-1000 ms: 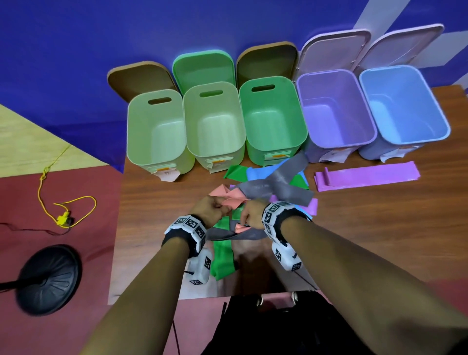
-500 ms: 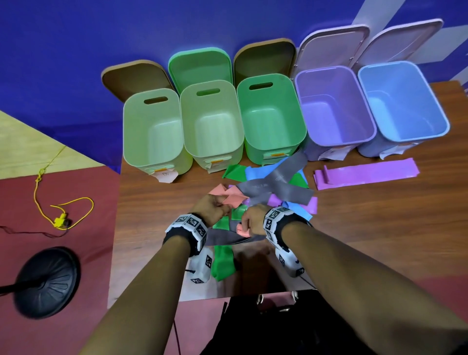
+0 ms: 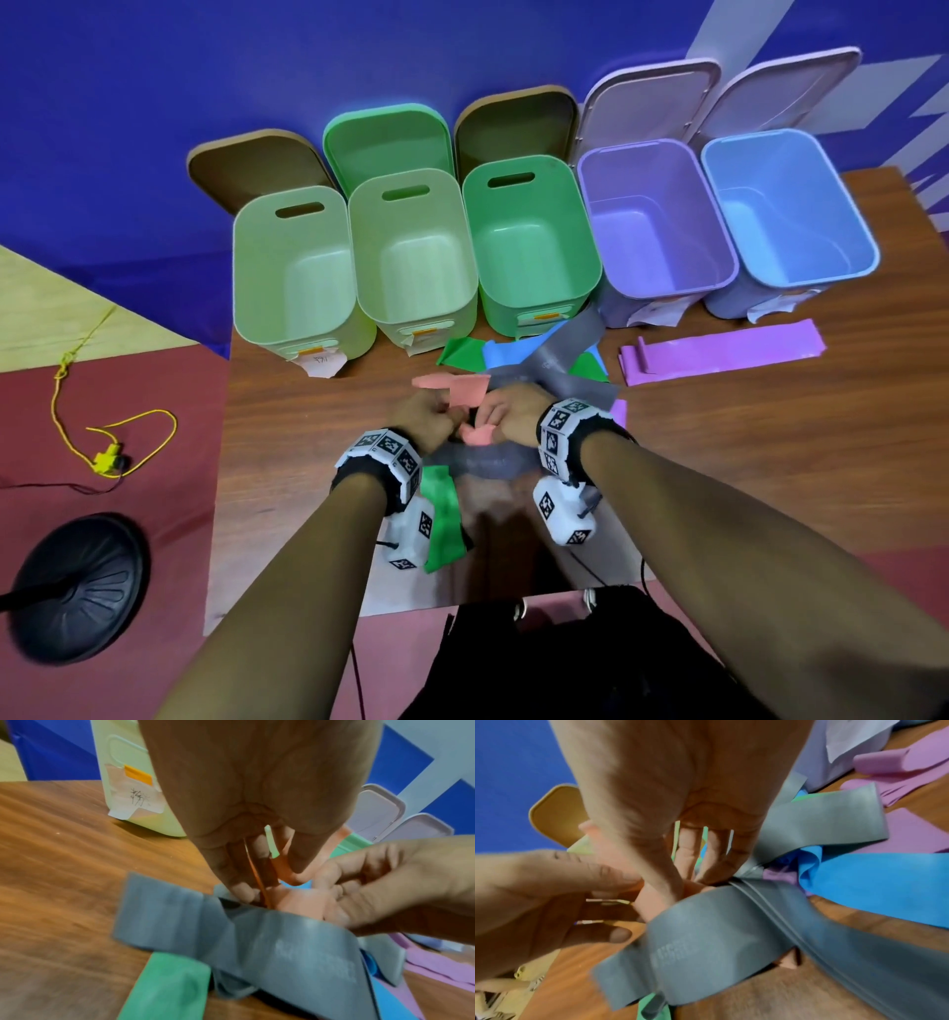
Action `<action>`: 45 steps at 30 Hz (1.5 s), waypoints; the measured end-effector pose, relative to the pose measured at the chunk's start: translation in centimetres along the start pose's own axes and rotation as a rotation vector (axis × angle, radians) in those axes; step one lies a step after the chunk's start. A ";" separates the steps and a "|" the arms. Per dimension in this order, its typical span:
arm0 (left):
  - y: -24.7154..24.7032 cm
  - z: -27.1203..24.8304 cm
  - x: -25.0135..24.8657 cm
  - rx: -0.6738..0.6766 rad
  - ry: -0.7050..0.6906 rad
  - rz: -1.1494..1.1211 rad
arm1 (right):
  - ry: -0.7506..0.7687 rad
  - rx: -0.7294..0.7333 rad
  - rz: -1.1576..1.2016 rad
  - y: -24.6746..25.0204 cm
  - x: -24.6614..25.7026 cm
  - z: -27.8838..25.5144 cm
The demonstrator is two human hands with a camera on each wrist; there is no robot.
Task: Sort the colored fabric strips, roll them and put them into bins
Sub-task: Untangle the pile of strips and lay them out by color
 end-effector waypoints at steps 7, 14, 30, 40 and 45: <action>0.5 -0.2 -4.3 0.009 -0.100 -0.047 | 0.078 -0.169 0.345 3.9 0.2 -2.2; 1.1 0.7 -7.6 0.047 -0.122 -0.230 | 0.063 -0.310 0.388 7.1 -0.9 -3.9; 2.0 0.1 -15.6 0.063 -0.302 -0.195 | 0.059 -0.369 0.514 13.4 -0.8 -10.0; 2.2 -0.2 -17.4 -0.002 -0.333 -0.178 | 0.096 -0.436 0.559 15.3 -0.1 -12.1; 3.4 -0.4 -17.7 -0.104 -0.347 -0.103 | 0.086 -0.356 0.563 15.7 0.2 -12.2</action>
Point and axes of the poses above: each hand's wrist, its own z-axis towards the middle knuckle, its own y-axis out of the back of the hand, x = y × z, the point moved 3 cm from there along z, towards the middle knuckle, and after that the axes turned 14 degrees about x, right-handed, at the moved point
